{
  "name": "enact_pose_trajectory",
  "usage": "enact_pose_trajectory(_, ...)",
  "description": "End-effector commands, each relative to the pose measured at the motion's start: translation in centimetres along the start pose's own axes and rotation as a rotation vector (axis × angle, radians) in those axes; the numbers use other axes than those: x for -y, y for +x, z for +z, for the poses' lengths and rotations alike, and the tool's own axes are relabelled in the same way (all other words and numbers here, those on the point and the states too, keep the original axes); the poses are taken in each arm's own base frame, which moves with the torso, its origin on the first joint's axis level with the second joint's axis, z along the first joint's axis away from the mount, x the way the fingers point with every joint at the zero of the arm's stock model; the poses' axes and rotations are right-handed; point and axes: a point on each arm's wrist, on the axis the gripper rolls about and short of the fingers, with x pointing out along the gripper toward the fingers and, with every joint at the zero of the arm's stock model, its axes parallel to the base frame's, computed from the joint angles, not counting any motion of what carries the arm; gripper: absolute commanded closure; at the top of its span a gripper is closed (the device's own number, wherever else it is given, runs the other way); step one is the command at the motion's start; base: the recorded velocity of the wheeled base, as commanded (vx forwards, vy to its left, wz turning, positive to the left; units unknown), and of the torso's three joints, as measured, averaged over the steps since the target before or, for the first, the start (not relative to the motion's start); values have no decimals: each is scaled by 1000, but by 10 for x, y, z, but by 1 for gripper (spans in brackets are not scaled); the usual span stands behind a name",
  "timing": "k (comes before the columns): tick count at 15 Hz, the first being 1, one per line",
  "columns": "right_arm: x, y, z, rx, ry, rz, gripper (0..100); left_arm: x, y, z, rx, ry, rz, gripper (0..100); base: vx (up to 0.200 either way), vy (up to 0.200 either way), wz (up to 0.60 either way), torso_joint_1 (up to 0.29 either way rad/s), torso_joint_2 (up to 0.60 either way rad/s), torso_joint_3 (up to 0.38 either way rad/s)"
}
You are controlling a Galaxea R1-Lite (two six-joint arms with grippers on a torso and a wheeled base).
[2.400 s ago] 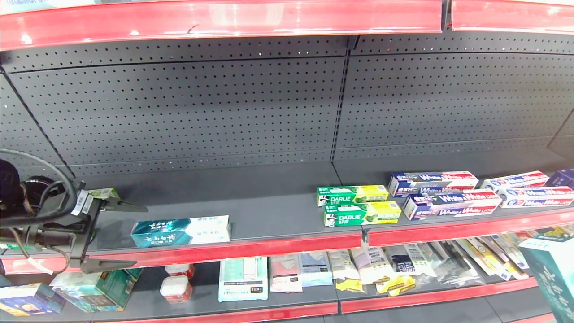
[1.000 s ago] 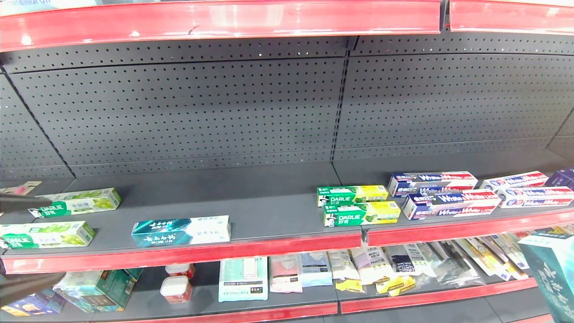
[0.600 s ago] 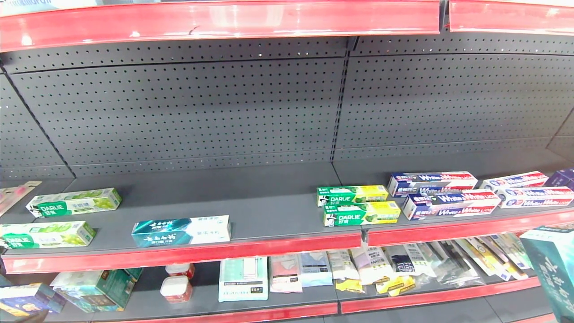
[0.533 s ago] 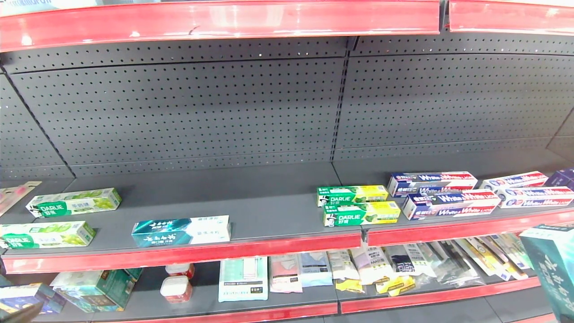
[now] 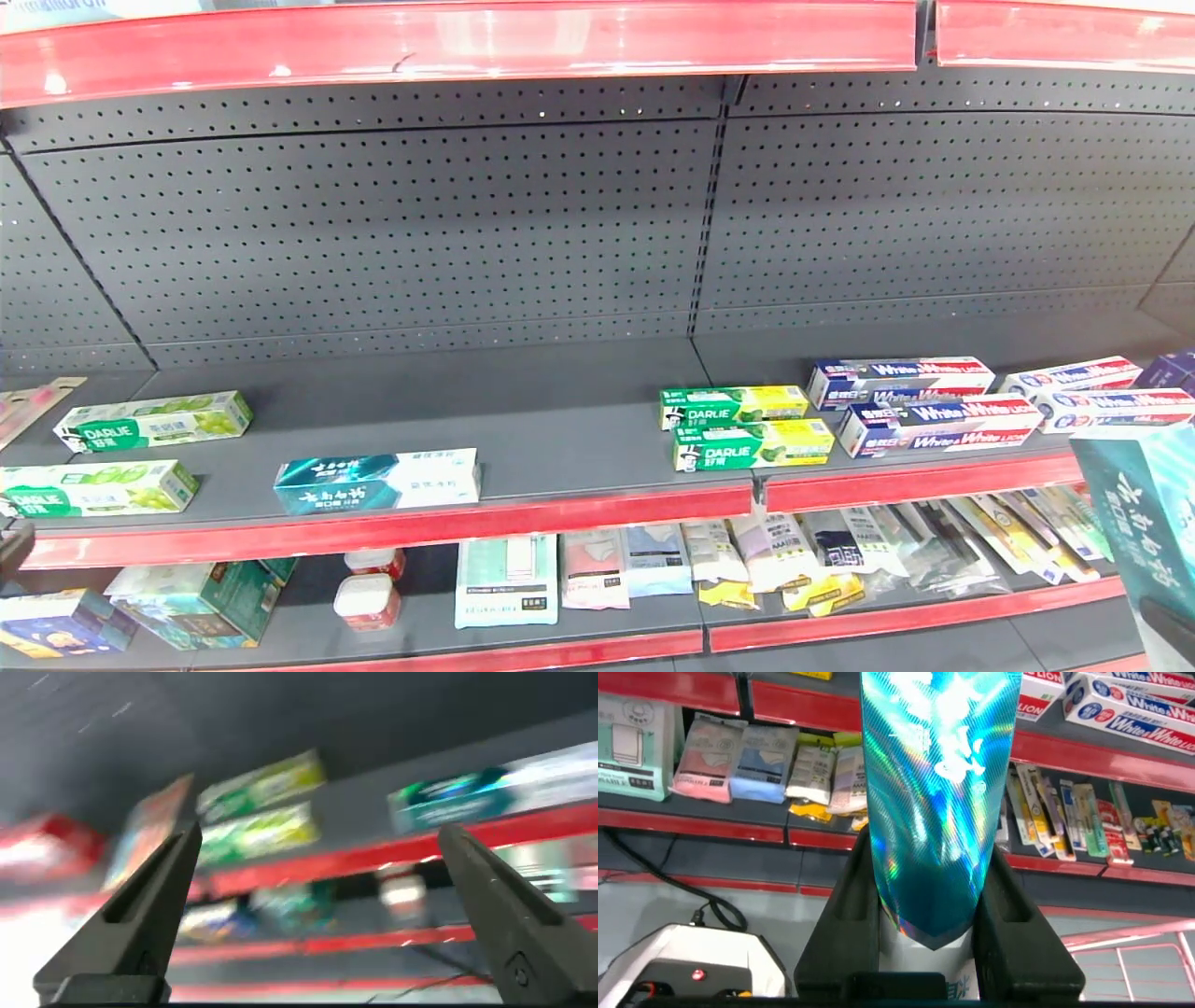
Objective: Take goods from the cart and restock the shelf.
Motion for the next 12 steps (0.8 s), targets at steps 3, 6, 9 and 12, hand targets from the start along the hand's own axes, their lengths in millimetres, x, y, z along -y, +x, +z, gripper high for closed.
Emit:
enact_pose_trajectory(3,2,15,10,-28,-1,13,100,6,7,20,169,8,-458,0,0,0,0,0,0,0)
enact_pose_trajectory(6,5,16,21,-11,0,2,100,21,-33,33,231,14,-911,0,0,0,0,0,0,0)
enact_pose_trajectory(9,11,20,42,20,-7,-8,100,21,-55,10,43,-18,-914,0,0,0,0,0,0,0)
enact_pose_trajectory(12,13,24,53,25,-7,-9,100,27,-19,-8,74,-126,-409,0,0,0,0,0,0,0)
